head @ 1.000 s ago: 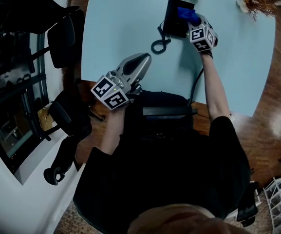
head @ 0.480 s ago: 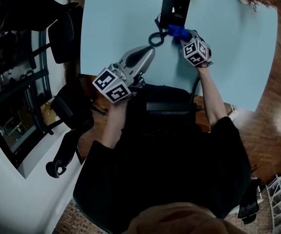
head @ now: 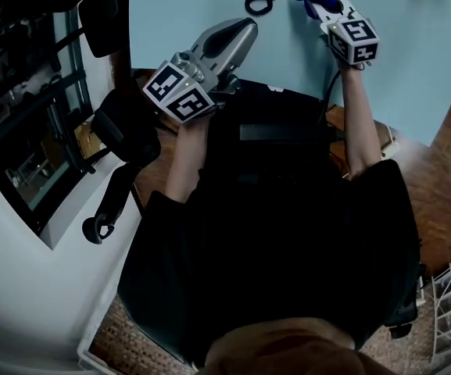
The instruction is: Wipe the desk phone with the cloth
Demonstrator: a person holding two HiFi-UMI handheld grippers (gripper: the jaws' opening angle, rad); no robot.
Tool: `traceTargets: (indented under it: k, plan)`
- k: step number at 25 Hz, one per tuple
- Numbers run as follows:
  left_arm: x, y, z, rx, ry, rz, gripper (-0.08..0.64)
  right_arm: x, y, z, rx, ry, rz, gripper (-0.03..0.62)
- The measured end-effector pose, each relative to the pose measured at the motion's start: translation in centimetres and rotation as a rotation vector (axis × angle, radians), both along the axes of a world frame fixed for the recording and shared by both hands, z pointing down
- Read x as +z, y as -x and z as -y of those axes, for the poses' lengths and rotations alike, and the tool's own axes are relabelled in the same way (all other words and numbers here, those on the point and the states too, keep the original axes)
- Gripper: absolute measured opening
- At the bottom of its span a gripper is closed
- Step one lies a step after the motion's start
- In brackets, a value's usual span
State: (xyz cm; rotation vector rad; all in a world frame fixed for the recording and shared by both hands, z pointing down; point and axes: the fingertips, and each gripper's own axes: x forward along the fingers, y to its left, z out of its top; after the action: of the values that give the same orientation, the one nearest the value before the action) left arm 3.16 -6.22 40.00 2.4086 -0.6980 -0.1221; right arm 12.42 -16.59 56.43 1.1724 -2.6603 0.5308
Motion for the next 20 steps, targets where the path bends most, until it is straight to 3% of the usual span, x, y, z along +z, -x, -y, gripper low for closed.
traceTargets:
  k: [5,10,16,20]
  plan:
    - [-2.8,-0.1,-2.0,0.07,-0.042,-0.022,-0.003,-6.3,-1.9,-4.3,0.12,-0.035,0.197,0.003]
    - [-5.2,3.2,-5.7,0.144,-0.068,-0.074,-0.003,-12.0,-1.2,-11.2,0.228,-0.069,0.37,0.003]
    - [-6.1,11.5,-11.9,0.203,-0.08,-0.172,-0.003,-17.1,4.9,-23.1,0.367,-0.132,0.434,0.003]
    - [-5.2,14.8,-15.5,0.257,-0.063,-0.224,-0.003,-19.2,9.4,-30.0,0.396,-0.162,0.433,0.003]
